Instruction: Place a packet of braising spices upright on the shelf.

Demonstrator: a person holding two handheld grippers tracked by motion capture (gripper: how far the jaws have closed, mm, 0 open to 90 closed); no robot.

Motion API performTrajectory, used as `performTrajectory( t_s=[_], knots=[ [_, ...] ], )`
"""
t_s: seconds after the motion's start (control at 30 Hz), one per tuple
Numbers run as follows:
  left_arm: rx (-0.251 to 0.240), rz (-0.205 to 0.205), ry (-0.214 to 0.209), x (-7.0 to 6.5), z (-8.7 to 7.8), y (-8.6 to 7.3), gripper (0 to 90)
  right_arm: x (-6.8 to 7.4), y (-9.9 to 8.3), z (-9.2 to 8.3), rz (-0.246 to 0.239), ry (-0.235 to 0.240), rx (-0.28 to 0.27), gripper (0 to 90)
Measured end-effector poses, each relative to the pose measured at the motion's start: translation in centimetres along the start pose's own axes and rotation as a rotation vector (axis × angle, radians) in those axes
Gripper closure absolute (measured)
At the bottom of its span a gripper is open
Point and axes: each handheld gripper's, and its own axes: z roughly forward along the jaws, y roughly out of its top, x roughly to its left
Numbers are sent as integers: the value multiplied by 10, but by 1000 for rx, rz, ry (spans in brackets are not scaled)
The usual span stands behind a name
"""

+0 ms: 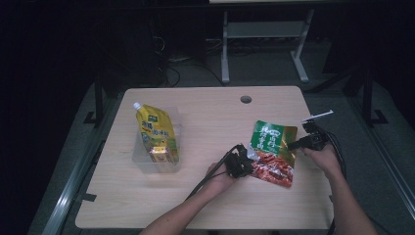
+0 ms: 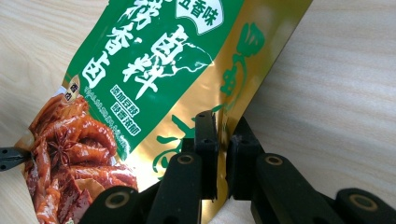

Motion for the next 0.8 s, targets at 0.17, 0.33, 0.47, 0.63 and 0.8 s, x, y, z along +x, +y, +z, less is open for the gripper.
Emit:
performTrajectory(
  t_s=[0.17, 0.33, 0.47, 0.63, 0.8],
  knots=[
    [0, 0, 0, 0, 0, 0, 897, 3, 0, 1, -3, -8, 5, 842],
    [-1, -2, 0, 0, 0, 0, 897, 3, 0, 1, -1, -14, 1, 888],
    [-3, -2, 0, 0, 0, 0, 897, 4, 0, 1, -3, -24, 0, 896],
    [-4, -7, -8, -1, 0, 0, 875, 7, 0, -2, -13, -35, -14, 899],
    [-3, -22, -19, 1, -2, -1, 835, 12, -1, -9, -25, -36, -34, 900]
  ],
)
